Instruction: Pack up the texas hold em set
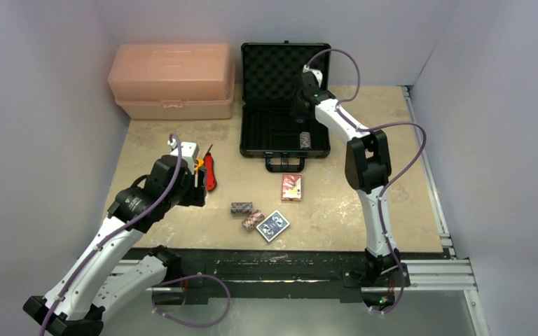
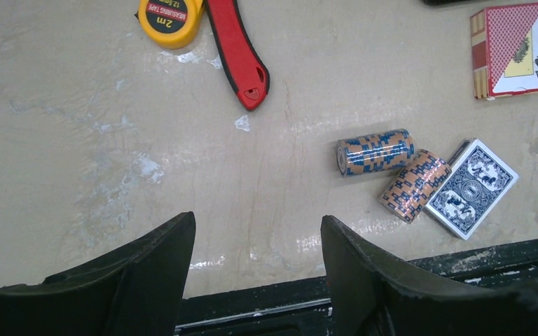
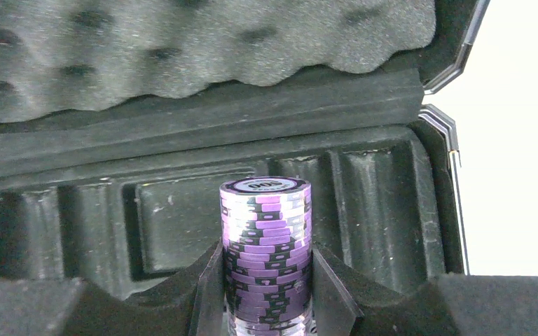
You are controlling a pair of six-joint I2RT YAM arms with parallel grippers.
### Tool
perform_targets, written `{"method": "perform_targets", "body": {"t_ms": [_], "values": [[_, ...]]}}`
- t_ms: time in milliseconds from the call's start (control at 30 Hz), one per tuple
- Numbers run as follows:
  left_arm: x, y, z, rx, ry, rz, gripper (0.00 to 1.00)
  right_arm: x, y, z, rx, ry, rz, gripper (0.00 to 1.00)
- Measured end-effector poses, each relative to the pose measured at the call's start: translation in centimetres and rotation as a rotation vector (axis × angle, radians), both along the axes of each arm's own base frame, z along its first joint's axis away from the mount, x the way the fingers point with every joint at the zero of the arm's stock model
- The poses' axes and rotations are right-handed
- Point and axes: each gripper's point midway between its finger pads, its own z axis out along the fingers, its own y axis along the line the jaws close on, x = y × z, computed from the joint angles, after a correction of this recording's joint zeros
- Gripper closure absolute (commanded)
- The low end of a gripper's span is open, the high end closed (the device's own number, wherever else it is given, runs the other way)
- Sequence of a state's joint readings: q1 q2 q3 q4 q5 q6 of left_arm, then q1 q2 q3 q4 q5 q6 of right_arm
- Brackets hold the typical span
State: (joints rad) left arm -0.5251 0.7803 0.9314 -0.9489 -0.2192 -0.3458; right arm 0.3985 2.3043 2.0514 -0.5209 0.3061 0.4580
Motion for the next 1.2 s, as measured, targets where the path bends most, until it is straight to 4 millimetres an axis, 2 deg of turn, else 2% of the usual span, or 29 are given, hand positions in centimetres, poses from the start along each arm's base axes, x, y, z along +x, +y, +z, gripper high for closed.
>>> {"method": "perform_targets", "body": {"t_ms": [167, 333, 800, 933, 1033, 1200], "values": [[0.3, 0.5, -0.2, 0.027, -0.002, 0.02, 0.34, 0.2, -0.9, -1.4, -0.015, 0.025, -0.012, 1.0], [0.4, 0.7, -0.2, 0.04, -0.002, 0.03, 0.34, 0.3, -1.6, -1.8, -0.038, 0.029, -0.02, 1.0], [0.5, 0.9, -0.2, 0.056, -0.007, 0.028, 0.35, 0.0, -1.9, -2.3, -0.083, 0.048, 0.023, 1.0], [0.5, 0.9, -0.2, 0.056, -0.007, 0.028, 0.35, -0.2, -1.9, -3.2, -0.092, 0.067, 0.035, 1.0], [0.5, 1.0, -0.2, 0.055, -0.007, 0.029, 0.35, -0.4, -1.9, -4.7, -0.106, 0.095, 0.05, 1.0], [0.5, 1.1, -0.2, 0.055, -0.007, 0.036, 0.35, -0.4, -1.7, -4.7, -0.103, 0.096, 0.06, 1.0]]}}
